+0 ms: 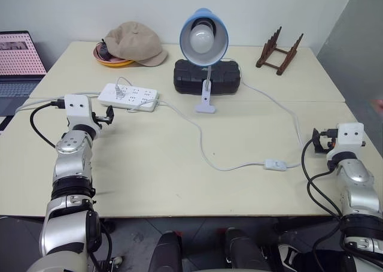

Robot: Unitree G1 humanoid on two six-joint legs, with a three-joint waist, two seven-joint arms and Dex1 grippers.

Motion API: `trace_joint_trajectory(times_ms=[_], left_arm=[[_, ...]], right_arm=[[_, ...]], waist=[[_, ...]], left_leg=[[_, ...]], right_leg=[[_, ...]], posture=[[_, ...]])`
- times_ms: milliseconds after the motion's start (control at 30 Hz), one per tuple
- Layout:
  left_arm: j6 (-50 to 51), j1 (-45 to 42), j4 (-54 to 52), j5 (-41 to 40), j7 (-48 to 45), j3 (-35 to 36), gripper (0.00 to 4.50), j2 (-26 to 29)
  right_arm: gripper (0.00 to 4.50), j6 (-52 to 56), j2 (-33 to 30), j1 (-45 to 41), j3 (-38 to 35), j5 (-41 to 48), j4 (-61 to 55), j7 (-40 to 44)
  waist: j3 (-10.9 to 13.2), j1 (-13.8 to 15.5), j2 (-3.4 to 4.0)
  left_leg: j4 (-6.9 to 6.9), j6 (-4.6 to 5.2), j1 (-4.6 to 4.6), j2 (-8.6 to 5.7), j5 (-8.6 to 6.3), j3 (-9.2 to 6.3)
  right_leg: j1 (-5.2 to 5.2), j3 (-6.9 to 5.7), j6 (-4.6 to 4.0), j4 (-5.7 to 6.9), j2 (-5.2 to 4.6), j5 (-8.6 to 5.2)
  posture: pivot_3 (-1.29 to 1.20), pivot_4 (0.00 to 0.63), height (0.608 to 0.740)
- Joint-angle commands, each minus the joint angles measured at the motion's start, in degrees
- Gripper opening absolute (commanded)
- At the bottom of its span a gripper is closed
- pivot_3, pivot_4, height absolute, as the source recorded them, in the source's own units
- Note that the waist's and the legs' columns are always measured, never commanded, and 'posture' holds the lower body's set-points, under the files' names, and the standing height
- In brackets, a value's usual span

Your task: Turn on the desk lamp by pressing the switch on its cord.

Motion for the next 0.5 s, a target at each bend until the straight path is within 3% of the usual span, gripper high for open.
trace_joint_trajectory(times_ms=[33,500], left_arm=[[-1.27,-1.36,-0.6,-0.03,0.22,0.51,4.42,1.4],[-0.27,-1.38,-1.55,-0.99,-3.53,-0.2,4.42,1.13]], right_arm=[[4.5,-1.14,-1.01,-1.02,-0.53,-0.45,-1.05,-0.06],[4.5,0.43,-1.8,1.48,-1.24,1.51,-4.3,2.75]], waist=[[0.0,0.0,0.0],[0.0,-0.01,0.0]], left_leg=[[0.0,0.0,0.0,0.0,0.0,0.0],[-0.01,0.0,-0.01,0.0,0.0,0.0]], right_leg=[[0.0,0.0,0.0,0.0,0.0,0.0],[0.0,0.0,0.0,-0.02,0.0,0.0]], posture=[[0.0,0.15,0.74],[0.0,0.15,0.74]])
